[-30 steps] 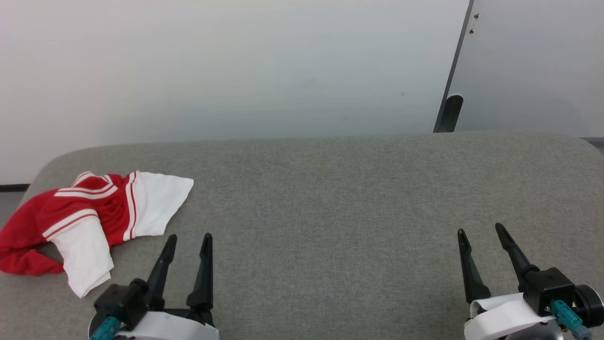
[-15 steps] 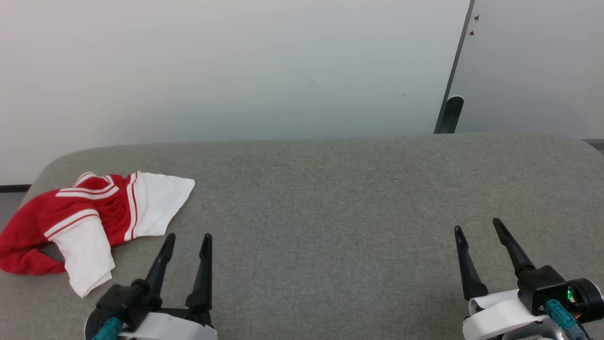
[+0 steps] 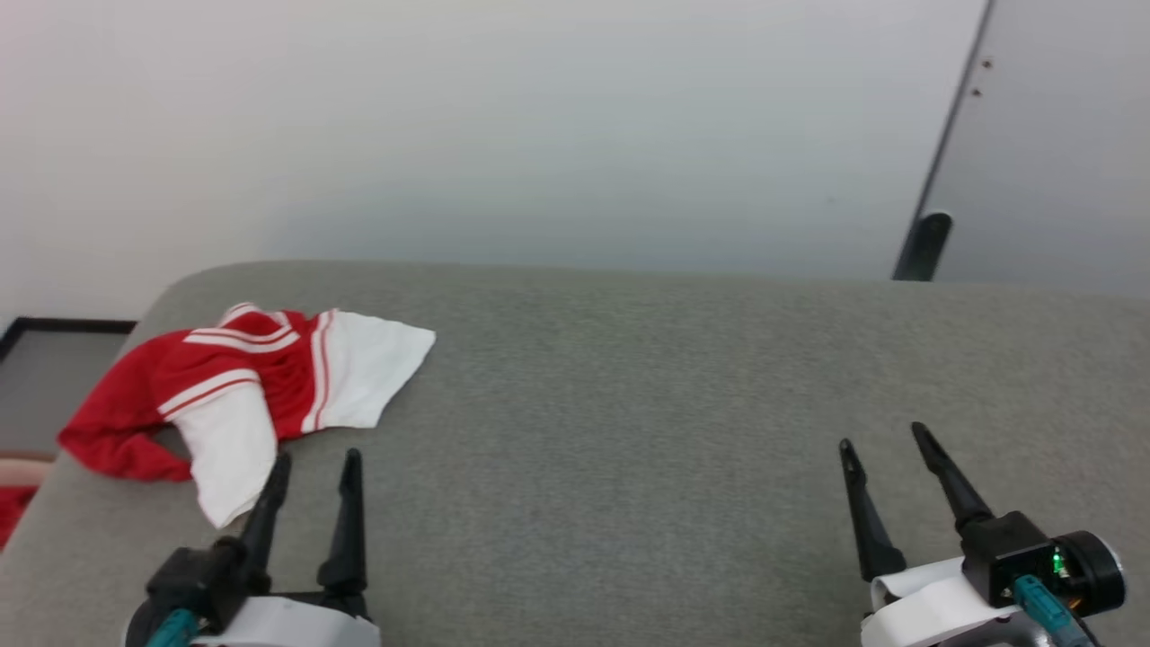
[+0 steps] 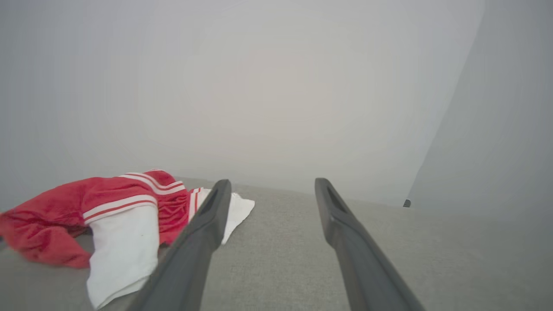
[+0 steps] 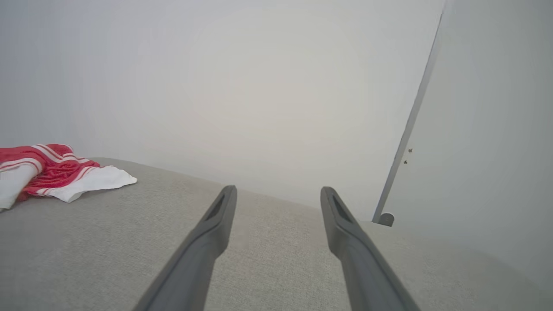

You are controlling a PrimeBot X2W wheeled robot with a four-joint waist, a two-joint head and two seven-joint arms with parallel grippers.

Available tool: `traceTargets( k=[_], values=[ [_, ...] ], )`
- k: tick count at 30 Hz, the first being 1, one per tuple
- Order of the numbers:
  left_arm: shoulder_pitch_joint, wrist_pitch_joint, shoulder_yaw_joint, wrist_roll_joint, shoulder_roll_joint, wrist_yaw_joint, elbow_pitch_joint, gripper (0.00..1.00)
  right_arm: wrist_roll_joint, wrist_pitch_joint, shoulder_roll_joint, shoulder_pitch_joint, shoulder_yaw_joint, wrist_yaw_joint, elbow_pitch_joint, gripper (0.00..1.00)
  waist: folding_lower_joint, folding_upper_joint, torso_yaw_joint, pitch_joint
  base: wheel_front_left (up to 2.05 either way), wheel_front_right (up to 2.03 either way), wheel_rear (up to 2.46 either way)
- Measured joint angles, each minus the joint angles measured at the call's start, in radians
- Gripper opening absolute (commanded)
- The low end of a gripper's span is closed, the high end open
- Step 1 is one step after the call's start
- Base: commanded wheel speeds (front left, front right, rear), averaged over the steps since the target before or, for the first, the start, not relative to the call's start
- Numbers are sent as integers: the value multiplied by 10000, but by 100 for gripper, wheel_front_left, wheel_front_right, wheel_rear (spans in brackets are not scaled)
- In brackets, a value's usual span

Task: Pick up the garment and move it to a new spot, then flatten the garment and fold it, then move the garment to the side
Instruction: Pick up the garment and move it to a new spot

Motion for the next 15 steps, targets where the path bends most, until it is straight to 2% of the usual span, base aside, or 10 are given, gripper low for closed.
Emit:
traceTargets(
  k=[15],
  values=[
    [586, -25, 1267, 288, 192, 0, -111, 100, 378, 0, -8, 59, 978, 2, 217, 100, 0, 0, 1969, -407, 0, 0, 0]
  ],
)
